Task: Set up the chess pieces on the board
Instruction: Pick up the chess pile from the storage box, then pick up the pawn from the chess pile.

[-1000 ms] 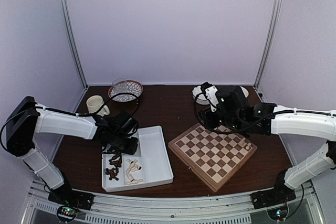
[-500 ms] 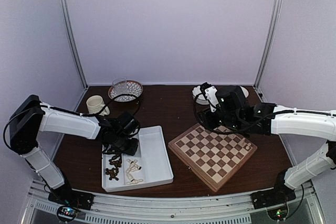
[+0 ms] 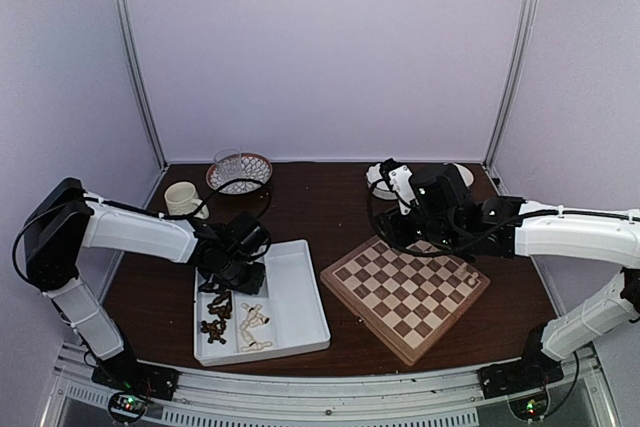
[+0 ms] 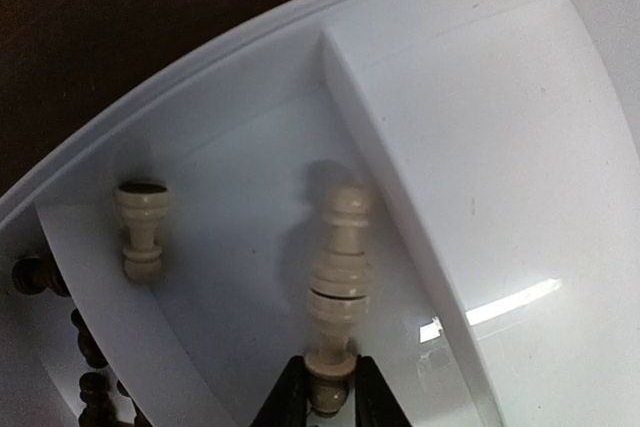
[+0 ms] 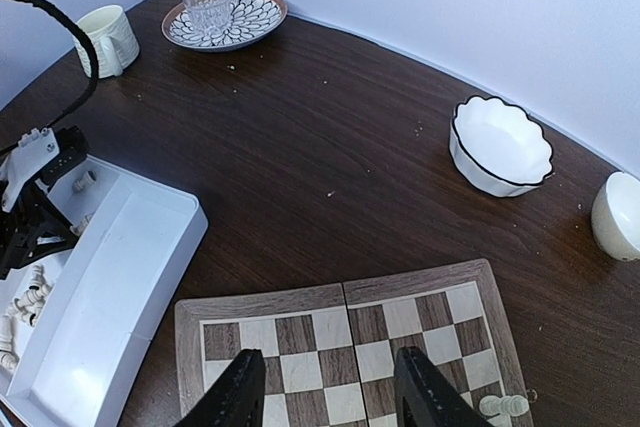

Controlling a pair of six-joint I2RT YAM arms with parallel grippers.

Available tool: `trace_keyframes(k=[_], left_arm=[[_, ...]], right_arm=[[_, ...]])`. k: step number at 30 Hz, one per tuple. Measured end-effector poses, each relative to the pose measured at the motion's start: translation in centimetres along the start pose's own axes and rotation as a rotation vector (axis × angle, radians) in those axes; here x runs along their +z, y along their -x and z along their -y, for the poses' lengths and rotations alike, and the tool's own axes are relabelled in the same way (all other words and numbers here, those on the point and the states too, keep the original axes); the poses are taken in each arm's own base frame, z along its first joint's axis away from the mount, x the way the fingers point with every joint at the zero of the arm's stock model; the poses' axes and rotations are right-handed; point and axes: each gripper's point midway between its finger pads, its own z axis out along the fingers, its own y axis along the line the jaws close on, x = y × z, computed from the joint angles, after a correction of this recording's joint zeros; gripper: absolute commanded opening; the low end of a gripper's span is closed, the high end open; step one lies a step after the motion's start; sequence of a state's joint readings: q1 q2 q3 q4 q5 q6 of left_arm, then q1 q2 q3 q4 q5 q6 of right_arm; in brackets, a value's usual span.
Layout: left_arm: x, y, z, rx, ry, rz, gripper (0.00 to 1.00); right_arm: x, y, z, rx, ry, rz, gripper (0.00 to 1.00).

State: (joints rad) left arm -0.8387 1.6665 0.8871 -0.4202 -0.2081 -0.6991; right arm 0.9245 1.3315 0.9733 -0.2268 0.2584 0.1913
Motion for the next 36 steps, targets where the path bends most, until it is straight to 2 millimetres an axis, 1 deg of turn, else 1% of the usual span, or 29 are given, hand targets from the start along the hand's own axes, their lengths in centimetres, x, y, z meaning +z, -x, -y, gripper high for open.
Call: trace_keyframes(k=[3, 7, 9, 12, 14, 17, 19, 22, 26, 28, 30, 33, 36], left_arm=[[0.0, 0.0, 0.1, 0.006, -0.003, 0.000, 0.12], [-0.5, 0.3, 0.0, 0.011, -0.006, 0.015, 0.12], [-1.5, 0.7, -0.1, 0.009, -0.019, 0.051, 0.12], [-3.9, 1.3, -0.4, 0.009, -0.061, 0.130, 0.12], [-5.8, 1.9, -0.4, 0.016, -0.107, 0.199, 0.10], [-7.9, 2.4, 0.2, 0.044, -0.191, 0.273, 0.06], [-8.9, 2.5, 1.1, 0.076, -0.265, 0.312, 0.03], [-10.0, 1.9, 3.0, 0.136, -0.400, 0.339, 0.01], [-11.5, 1.0, 5.4, 0.210, -0.572, 0.359, 0.00], [-12.4, 0.8, 6.7, 0.247, -0.655, 0.371, 0.00], [-13.6, 0.6, 8.0, 0.290, -0.737, 0.388, 0.00], [-15.1, 0.1, 9.7, 0.352, -0.832, 0.408, 0.00], [-16.3, -0.4, 10.9, 0.401, -0.904, 0.418, 0.00]], right_arm=[[0.0, 0.0, -0.1, 0.000, 0.004, -0.001, 0.47], [0.0, 0.0, -0.3, 0.000, 0.017, -0.003, 0.47], [0.0, 0.0, -0.5, -0.001, 0.027, -0.003, 0.47], [-0.2, 0.2, -0.9, 0.001, 0.052, 0.005, 0.47], [-0.5, 0.4, -1.6, 0.002, 0.091, 0.015, 0.47], [-1.0, 0.6, -3.2, -0.001, 0.182, 0.028, 0.47], [-1.4, 0.7, -4.9, -0.008, 0.276, 0.030, 0.47], [-2.2, 0.6, -7.6, -0.023, 0.430, 0.019, 0.47], [-2.9, -0.3, -11.8, -0.052, 0.634, -0.033, 0.47], [-3.1, -1.1, -13.4, -0.067, 0.706, -0.065, 0.46], [-3.3, -1.8, -14.7, -0.079, 0.765, -0.094, 0.46], [-3.7, -2.5, -15.8, -0.091, 0.824, -0.118, 0.46], [-4.4, -2.3, -16.4, -0.094, 0.872, -0.120, 0.46]])
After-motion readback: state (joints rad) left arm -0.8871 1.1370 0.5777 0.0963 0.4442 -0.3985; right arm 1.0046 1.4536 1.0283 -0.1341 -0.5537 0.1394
